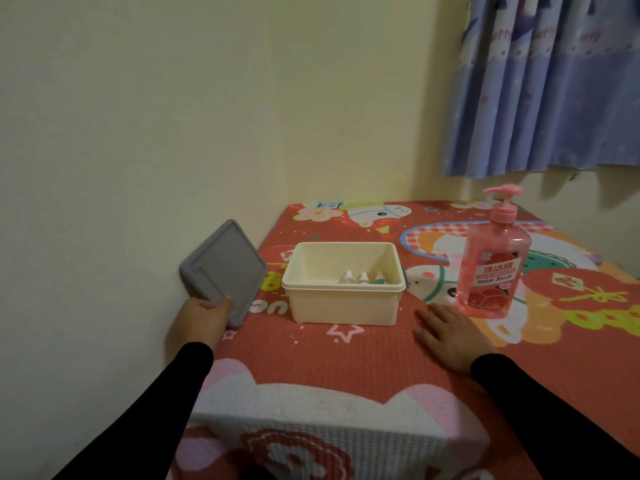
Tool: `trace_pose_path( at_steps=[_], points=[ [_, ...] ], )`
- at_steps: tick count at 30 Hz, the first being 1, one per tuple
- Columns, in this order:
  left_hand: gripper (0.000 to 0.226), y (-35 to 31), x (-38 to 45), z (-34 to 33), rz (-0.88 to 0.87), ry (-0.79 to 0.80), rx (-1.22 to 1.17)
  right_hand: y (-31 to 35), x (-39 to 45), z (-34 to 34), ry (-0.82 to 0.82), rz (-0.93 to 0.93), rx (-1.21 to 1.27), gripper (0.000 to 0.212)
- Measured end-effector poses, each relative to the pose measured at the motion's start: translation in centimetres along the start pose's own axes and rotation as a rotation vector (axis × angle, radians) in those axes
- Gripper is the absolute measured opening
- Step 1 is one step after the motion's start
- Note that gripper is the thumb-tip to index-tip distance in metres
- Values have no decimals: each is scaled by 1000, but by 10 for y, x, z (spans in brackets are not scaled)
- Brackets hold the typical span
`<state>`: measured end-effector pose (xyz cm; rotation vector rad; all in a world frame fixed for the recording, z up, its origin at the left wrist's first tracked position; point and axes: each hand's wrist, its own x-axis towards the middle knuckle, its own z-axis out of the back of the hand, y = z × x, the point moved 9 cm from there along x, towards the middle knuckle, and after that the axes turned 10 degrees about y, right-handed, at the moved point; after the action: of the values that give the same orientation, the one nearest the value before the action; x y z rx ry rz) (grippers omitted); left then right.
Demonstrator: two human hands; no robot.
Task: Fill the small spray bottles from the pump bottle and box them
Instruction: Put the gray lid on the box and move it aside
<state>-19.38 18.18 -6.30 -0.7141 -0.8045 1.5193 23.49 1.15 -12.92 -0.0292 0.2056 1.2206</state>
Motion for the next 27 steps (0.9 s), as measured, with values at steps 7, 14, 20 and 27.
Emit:
trace_pose_path(
  at_steps=[7,14,20,27],
  points=[
    [40,22,20,-14,28,99,-123,1,1,-4,23,-16,6,60],
    [25,67,77,-45,70,158,-303,4,-1,-8,53,-35,8,64],
    [28,71,92,-53,48,197,-444,10,-8,3,30,-22,60,62],
    [12,-29,32,-29,-73,227,-615,24,-15,57,-248,11,369,45]
  ],
)
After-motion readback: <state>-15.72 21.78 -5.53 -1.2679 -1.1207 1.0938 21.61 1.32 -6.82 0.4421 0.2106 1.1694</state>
